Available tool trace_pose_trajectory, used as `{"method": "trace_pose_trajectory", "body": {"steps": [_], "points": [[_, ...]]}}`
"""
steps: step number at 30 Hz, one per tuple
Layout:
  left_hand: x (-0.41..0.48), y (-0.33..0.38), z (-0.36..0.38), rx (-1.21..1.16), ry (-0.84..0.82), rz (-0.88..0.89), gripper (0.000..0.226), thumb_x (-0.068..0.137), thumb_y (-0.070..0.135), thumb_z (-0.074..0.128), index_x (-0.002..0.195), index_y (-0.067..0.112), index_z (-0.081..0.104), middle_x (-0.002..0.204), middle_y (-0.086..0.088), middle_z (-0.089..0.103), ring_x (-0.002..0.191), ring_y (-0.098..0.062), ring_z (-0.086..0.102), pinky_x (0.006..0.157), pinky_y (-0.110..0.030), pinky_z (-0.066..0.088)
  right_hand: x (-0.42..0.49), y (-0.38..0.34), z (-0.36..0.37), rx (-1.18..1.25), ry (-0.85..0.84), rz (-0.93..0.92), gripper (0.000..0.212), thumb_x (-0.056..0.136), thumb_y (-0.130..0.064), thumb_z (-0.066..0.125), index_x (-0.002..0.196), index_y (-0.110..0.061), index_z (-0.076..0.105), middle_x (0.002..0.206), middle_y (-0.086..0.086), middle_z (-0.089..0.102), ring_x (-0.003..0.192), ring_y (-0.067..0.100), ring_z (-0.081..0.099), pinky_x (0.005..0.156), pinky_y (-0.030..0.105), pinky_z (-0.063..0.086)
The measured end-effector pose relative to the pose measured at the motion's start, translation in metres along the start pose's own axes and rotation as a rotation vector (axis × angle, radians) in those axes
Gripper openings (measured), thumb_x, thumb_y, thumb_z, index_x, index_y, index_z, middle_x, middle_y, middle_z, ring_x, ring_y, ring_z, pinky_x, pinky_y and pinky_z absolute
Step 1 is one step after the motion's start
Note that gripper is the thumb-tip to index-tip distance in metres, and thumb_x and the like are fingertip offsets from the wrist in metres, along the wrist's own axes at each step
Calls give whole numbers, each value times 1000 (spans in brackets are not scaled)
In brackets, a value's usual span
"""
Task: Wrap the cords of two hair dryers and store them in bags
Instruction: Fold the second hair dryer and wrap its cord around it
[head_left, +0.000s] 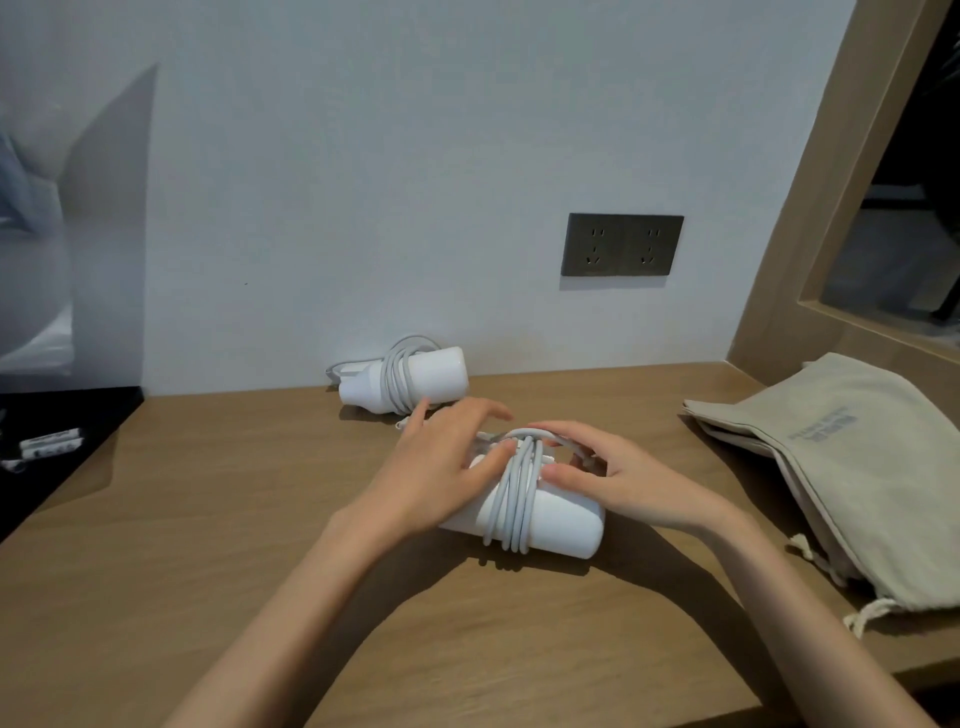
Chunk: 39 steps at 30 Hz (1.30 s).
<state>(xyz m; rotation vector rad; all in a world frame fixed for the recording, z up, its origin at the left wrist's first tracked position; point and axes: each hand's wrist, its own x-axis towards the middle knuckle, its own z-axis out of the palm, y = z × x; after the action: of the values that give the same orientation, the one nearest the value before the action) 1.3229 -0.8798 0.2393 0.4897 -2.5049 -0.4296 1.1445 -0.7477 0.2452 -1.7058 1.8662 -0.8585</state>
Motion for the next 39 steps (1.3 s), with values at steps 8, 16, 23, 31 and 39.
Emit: {"method": "trace_pose_trajectory", "body": {"steps": [8, 16, 23, 31, 39], "points": [[-18, -29, 3, 12, -117, 64, 47, 98, 58, 20, 119, 33, 54, 109, 17, 62, 104, -3, 54, 92, -34, 40, -20, -1, 12, -97, 66, -9, 70, 79, -61, 54, 143, -41, 33, 132, -28, 42, 114, -16, 40, 84, 6, 39], [-38, -55, 4, 16, -154, 66, 94, 61, 87, 47, 142, 47, 21, 152, 20, 19, 145, -9, 1, 115, -36, -5, -23, -10, 13, -334, 40, 32, 93, 77, -60, 65, 152, -32, 18, 143, -16, 35, 123, -1, 35, 101, 22, 35], [-27, -49, 9, 44, -50, 69, 99, 50, 78, 64, 137, 32, 48, 131, 17, 49, 122, -10, 42, 102, -19, 23, -17, -21, 19, -592, 161, 42, 97, 71, -62, 70, 149, -28, 25, 142, -8, 42, 128, 13, 38, 98, 35, 41], [16, -38, 26, 163, 8, 48, 93, 48, 79, 57, 130, 34, 56, 115, 12, 62, 99, -15, 55, 88, -31, 37, 6, 2, -7, -623, 164, 133, 95, 69, -48, 73, 148, -26, 25, 141, -7, 45, 124, 19, 42, 92, 39, 45], [76, -41, 60, 214, 24, 61, 89, 51, 77, 49, 131, 37, 54, 116, 7, 60, 100, -20, 53, 83, -28, 28, 43, 43, -33, -567, 219, 197, 108, 63, -27, 81, 150, -26, 18, 146, -5, 39, 128, 25, 34, 93, 43, 46]]}}
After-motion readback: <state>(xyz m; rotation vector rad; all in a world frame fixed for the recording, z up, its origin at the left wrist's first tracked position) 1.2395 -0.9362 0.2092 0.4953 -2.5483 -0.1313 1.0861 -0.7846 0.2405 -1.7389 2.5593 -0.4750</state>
